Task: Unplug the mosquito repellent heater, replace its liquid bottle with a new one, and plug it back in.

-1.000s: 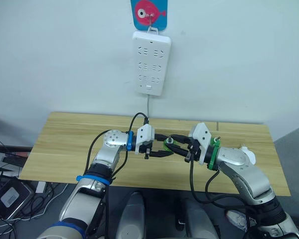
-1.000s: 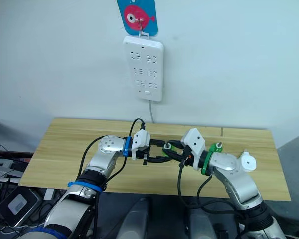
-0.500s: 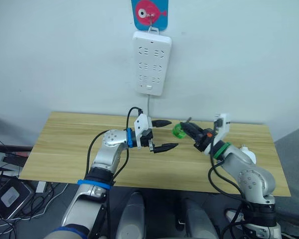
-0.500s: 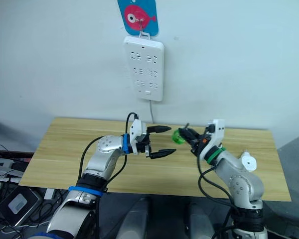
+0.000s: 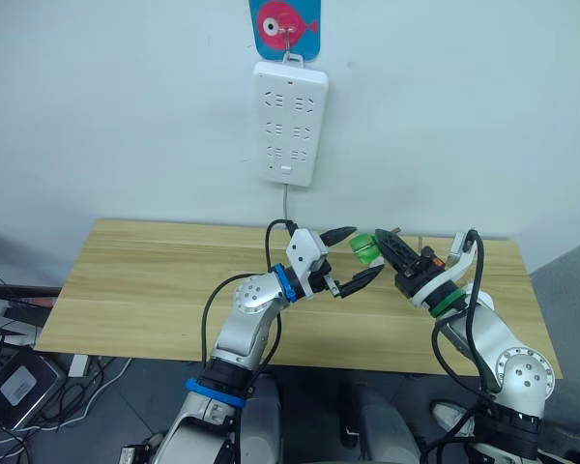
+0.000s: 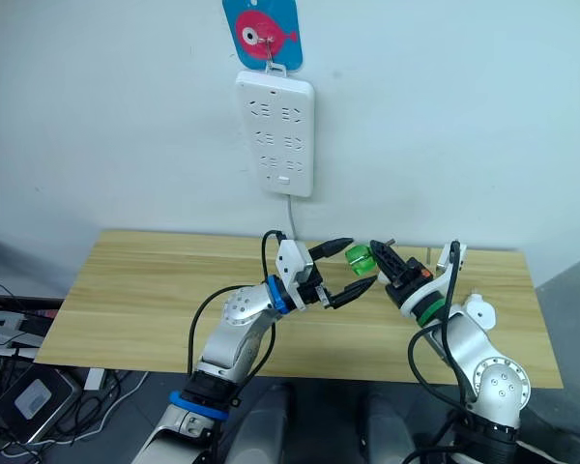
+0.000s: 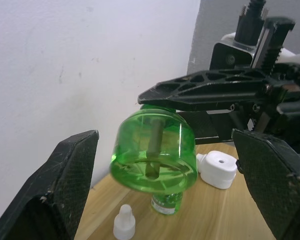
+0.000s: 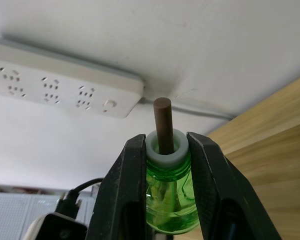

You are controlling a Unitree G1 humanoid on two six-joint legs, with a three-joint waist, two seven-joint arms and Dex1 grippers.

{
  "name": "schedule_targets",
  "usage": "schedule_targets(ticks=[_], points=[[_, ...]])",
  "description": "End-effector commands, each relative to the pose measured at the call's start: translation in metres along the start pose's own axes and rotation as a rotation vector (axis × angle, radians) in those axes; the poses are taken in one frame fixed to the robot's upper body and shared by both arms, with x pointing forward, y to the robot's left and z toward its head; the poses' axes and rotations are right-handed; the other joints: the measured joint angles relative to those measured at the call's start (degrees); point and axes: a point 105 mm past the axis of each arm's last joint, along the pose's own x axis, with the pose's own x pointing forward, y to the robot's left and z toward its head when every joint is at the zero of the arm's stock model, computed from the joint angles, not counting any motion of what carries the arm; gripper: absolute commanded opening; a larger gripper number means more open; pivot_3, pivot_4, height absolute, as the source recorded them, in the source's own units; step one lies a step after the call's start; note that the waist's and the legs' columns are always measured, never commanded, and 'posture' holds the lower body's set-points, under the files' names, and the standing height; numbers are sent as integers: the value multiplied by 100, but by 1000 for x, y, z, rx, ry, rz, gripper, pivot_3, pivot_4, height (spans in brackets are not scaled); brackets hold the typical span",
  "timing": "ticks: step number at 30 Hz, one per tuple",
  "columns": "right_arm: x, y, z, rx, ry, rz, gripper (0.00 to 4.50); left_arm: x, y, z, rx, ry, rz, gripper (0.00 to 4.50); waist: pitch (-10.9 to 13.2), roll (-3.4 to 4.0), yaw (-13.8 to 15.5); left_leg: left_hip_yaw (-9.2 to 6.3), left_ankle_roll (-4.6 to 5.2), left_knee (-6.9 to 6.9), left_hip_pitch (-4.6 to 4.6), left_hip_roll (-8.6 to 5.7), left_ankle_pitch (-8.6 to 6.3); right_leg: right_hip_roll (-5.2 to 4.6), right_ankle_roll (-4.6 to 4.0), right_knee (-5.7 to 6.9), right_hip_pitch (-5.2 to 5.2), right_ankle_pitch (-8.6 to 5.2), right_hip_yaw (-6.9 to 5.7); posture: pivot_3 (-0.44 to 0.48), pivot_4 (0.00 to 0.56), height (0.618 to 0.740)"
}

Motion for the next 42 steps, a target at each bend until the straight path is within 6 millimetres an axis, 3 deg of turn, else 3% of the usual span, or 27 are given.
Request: schedule_targets(ticks=[1, 8, 11, 16, 17, 30, 40, 42], points=[[-4, 14, 1, 1, 2, 48, 839, 7, 0, 9, 24, -41, -1, 4500, 0, 0, 2, 0, 0, 0, -1, 0, 0, 0, 0, 0, 0, 0, 0, 279, 237, 740], [-6, 18, -1, 13, 21, 52, 839, 8, 4, 10, 7, -56, 10, 4500, -1, -1, 2, 0, 0, 1, -3, -1, 0, 0, 0, -1, -1, 0, 0, 275, 240, 740], [-6, 18, 0, 22, 15, 50, 839, 8, 3, 9, 1, -53, 5, 3860, -1, -1, 1, 0, 0, 1, -3, -1, 0, 0, 0, -1, -1, 0, 0, 275, 240, 740], [-6, 21, 2, 39, 1, 57, 839, 8, 2, 8, -7, -56, 6, 2338, -1, -1, 0, 0, 0, 1, -4, -1, 0, 0, 0, -3, -1, 0, 0, 267, 244, 740], [-6, 22, 3, 44, -4, 57, 839, 8, 2, 8, -8, -55, 7, 2260, -1, -1, 0, 0, 0, 1, -4, -1, 0, 0, 0, -2, -1, 0, 1, 266, 243, 740], [-4, 24, 0, 32, 15, 63, 839, 9, 2, 6, -2, -42, 20, 2260, -1, -1, 1, 0, 0, 1, -5, -1, 0, 0, 0, -3, -2, 0, 1, 268, 249, 740], [-6, 18, 2, -6, 31, 35, 4465, 9, 5, 7, -23, -43, 14, 2260, 0, -1, 3, 0, 0, 1, -6, -1, 0, 0, 0, -3, -2, 0, 1, 264, 251, 740], [-13, 14, 4, -35, 45, 5, 4465, 7, 6, 9, -80, -43, 3, 2260, 0, -1, 2, 0, 0, 1, -6, -1, 0, 0, 0, -3, -3, 0, 1, 262, 254, 740]])
